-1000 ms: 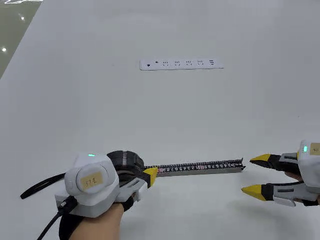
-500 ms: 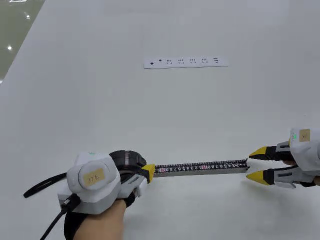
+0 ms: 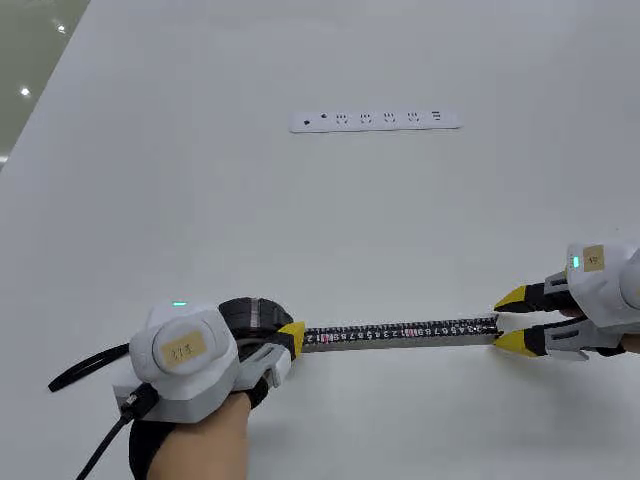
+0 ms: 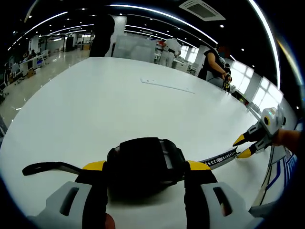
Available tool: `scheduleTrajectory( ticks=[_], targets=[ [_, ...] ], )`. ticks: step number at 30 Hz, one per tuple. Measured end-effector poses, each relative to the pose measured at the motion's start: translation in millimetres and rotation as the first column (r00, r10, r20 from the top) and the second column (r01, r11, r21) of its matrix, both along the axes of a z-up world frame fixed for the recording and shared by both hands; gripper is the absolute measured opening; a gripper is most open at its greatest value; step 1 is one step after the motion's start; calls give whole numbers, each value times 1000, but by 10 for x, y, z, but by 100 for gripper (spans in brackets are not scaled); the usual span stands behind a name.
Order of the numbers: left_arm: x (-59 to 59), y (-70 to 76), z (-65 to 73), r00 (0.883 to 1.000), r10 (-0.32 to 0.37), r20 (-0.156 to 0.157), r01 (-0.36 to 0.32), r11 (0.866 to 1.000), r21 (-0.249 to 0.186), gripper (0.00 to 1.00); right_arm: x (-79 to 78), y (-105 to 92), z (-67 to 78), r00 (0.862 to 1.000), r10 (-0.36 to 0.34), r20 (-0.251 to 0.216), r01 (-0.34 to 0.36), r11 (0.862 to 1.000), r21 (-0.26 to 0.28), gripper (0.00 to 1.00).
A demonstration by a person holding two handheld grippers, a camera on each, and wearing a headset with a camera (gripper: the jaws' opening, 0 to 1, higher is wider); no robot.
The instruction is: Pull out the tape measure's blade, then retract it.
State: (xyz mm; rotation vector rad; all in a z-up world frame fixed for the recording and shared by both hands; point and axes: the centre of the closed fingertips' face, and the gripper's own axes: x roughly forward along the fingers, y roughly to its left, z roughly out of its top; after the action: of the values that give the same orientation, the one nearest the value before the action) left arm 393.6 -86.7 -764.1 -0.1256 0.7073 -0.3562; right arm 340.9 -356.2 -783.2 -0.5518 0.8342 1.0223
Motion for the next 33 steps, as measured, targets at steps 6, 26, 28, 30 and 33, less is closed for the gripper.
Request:
scheduleTrajectory(
  ticks=[6, 26, 28, 30, 33],
  targets=[
    [6, -1, -13, 1000, 5, -4, -5, 1000, -6, 61, 9, 16, -37, 999, 28, -19, -29, 1000, -8, 20],
    [9, -10, -33, 1000, 17, -18, -18, 1000, -17, 62, -11, 65, -64, 997, 75, -22, -75, 997, -8, 13],
    [12, -9, -35, 1000, 18, -15, -18, 1000, -13, 62, -16, 65, -64, 997, 72, -24, -73, 997, -9, 13],
    [14, -9, -36, 1000, 16, -13, -16, 1000, -11, 62, -11, 64, -64, 997, 69, -25, -69, 998, -8, 13],
    [13, -7, -32, 1000, 6, -1, -6, 1000, -8, 61, -9, 61, -68, 997, 69, -24, -70, 998, -11, 13]
  ],
)
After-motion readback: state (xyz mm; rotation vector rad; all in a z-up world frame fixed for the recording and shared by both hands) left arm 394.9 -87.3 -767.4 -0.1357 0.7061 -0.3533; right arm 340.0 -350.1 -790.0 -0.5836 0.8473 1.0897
